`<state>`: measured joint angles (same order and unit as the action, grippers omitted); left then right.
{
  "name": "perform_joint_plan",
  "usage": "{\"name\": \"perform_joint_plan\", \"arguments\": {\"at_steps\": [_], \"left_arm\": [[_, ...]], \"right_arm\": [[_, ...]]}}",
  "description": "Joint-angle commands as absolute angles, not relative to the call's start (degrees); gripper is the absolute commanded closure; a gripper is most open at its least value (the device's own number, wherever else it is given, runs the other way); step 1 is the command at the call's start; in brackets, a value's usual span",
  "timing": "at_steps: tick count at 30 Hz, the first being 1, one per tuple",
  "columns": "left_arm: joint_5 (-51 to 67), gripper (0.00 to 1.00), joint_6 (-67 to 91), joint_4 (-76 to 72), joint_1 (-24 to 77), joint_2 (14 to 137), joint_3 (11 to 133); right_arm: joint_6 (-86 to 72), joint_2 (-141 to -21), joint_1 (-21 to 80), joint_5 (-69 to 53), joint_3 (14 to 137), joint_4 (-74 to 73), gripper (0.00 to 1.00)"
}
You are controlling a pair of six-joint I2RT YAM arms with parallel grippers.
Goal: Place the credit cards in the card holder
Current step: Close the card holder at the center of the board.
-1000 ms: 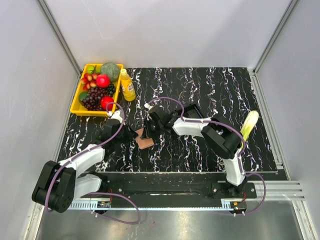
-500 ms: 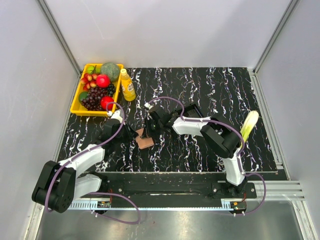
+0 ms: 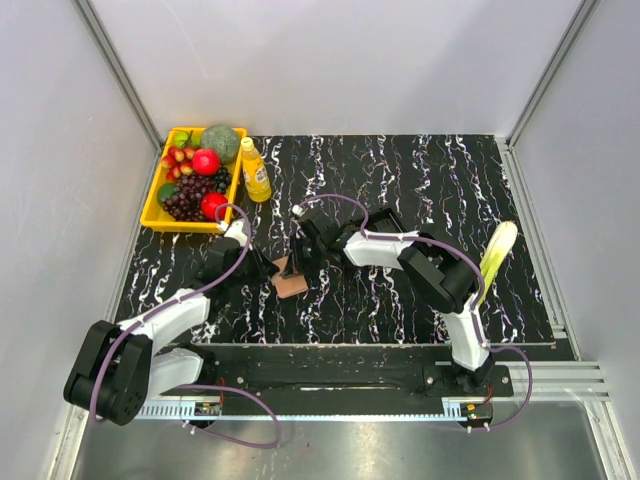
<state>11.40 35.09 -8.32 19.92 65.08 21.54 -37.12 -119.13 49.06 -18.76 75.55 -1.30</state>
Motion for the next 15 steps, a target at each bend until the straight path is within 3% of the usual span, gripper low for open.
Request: {"name": "perform_joint_plan", "arguments": {"at_steps": [1,9,15], "left_arm": [[12.14,0.83,33.66,-11.52,21.35,65.92,20.57],[8.45,0.90,34.01,-11.60,23.20,71.54,22.76],[5.46,0.95,36.82,-14.76,23.20,68.92,21.63]], "right_arm": [[-37.88,-120.15,48.34,-16.53,76.11,-5.10,1.00],[-37.62,-120.24,48.25,-17.23,76.11,-5.18,1.00],[-37.35,-119.97,48.25,-17.40,75.67,-4.92,1.00]]}}
